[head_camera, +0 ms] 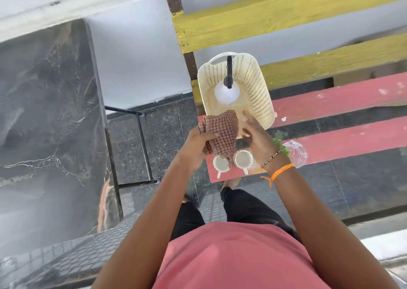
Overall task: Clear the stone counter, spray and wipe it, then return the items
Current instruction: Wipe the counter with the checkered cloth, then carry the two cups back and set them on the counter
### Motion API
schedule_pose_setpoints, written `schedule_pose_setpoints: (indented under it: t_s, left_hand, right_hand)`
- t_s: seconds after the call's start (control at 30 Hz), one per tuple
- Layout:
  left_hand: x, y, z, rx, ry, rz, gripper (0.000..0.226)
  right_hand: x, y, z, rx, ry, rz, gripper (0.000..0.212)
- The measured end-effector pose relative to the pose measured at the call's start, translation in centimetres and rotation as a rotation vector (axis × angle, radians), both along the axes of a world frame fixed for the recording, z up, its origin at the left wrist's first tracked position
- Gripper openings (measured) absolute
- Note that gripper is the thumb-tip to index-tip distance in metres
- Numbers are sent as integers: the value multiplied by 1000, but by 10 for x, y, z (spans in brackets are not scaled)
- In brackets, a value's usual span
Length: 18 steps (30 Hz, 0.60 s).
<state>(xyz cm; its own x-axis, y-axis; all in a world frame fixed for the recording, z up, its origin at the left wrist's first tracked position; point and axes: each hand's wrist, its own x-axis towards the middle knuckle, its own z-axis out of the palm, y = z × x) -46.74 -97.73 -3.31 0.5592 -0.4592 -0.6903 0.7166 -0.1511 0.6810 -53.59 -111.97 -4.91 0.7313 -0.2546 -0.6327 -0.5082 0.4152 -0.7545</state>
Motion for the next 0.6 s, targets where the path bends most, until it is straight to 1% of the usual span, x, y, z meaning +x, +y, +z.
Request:
schedule_pose_setpoints:
  t_s: [0.03,0.07,0.1,0.13,0.17,0.2,0.23,0.27,0.37,0.43,0.5,0.6]
  left_hand:
    - [3,-1,0,-35,56,20,22]
    - [5,-3,0,-65,113,42,21]
    - [7,-4,-1,-84,165,70,19]
    - [9,-6,-3,-84,210,100,18]
    - [11,-9,-5,-74,250,121,17]
    - [14,-11,-7,-55,276,123,17]
    - [18,-15,-11,-28,298,104,19]
    - [23,-18,-14,-3,304,67,22]
    - [40,-31,-24,21,312,-37,30]
    - [53,-40,-34,32,329,-34,33]
    - [64,-48,-44,71,351,9,39]
    - [73,-61,-61,138,390,70,36]
  right_hand:
    - [3,-9,-1,-49,26,32,41]
    - [6,-18,-2,-46,42,57,35]
    - [10,-24,-2,21,54,76,24]
    - [13,-30,-2,108,67,97,18]
    - [17,-34,-3,199,81,84,17]
    - [19,-40,-7,220,93,73,16]
    - [23,-48,-14,189,104,60,15]
    - [26,-54,-18,106,117,69,19]
    - [39,-71,-33,-91,184,193,36]
    - [47,-80,-45,-145,222,256,39]
    - [57,-88,-59,-195,244,257,40]
    - [71,-94,-83,-264,282,230,41]
